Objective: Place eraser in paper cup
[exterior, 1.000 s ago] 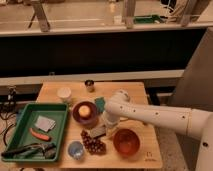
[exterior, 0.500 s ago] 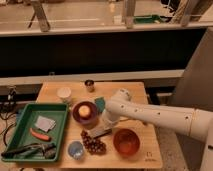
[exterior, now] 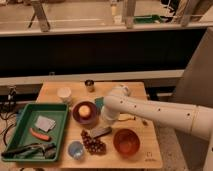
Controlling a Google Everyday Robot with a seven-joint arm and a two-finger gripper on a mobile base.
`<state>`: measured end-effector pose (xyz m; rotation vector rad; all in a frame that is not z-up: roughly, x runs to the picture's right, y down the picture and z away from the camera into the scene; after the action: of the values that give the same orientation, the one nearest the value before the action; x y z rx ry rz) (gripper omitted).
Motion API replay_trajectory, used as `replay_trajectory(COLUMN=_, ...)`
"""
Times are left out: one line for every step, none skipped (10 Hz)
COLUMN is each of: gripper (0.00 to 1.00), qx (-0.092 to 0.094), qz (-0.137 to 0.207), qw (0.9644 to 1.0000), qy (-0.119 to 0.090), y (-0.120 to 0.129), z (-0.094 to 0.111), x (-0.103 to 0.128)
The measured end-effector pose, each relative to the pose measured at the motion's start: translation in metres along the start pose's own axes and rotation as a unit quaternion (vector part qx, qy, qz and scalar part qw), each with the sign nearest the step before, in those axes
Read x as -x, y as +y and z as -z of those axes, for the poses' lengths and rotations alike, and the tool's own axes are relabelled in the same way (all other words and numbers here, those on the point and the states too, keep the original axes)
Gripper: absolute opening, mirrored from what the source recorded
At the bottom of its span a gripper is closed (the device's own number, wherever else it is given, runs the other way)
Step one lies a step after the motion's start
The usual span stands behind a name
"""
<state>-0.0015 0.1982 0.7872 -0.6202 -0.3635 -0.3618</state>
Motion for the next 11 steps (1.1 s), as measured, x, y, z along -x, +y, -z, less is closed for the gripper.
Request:
replay_trajectory(gripper=0.5, qx=0.007, qz=-0.001, qw=1.0, qy=-0.003, y=0.001, z=-0.012, x=-0.002)
replay_trajectory(gripper=0.62, qx=0.015, qz=-0.003, qw=0.9999, qy=-0.005, y=0.003, z=-0.026, x=-0.004)
replay_trajectory(gripper=0.72, qx=0.018, qz=-0.002, qw=0.9998, qy=-0.008, y=0.004, z=-0.033, x=-0.005)
replay_trajectory(gripper=0.78, qx=0.019, qz=-0.001, qw=0.9998, qy=-0.009, y=0.005, z=-0.035, x=-0.005)
replay_trajectory(gripper=0.8, qx=0.02, qz=0.001, qw=0.9997, qy=-0.011, y=0.005, z=-0.034, x=-0.004)
replay_trajectory(gripper=0.8, qx=0.021, qz=0.003, qw=0.9997, qy=-0.013, y=0.005, z=-0.031, x=-0.001)
replay_trajectory(gripper=0.8, qx=0.022, qz=0.005, qw=0.9997, qy=-0.014, y=0.006, z=-0.029, x=0.001)
replay_trajectory(gripper=0.8, qx=0.024, qz=0.007, qw=0.9996, qy=-0.014, y=0.008, z=-0.026, x=0.002)
replay_trajectory(gripper=0.8, qx=0.022, qz=0.01, qw=0.9996, qy=-0.015, y=0.008, z=-0.021, x=0.005)
replay_trajectory(gripper=0.8, qx=0.021, qz=0.012, qw=0.9996, qy=-0.015, y=0.009, z=-0.018, x=0.007)
replay_trajectory(gripper=0.8, qx=0.019, qz=0.013, qw=0.9996, qy=-0.015, y=0.009, z=-0.015, x=0.008)
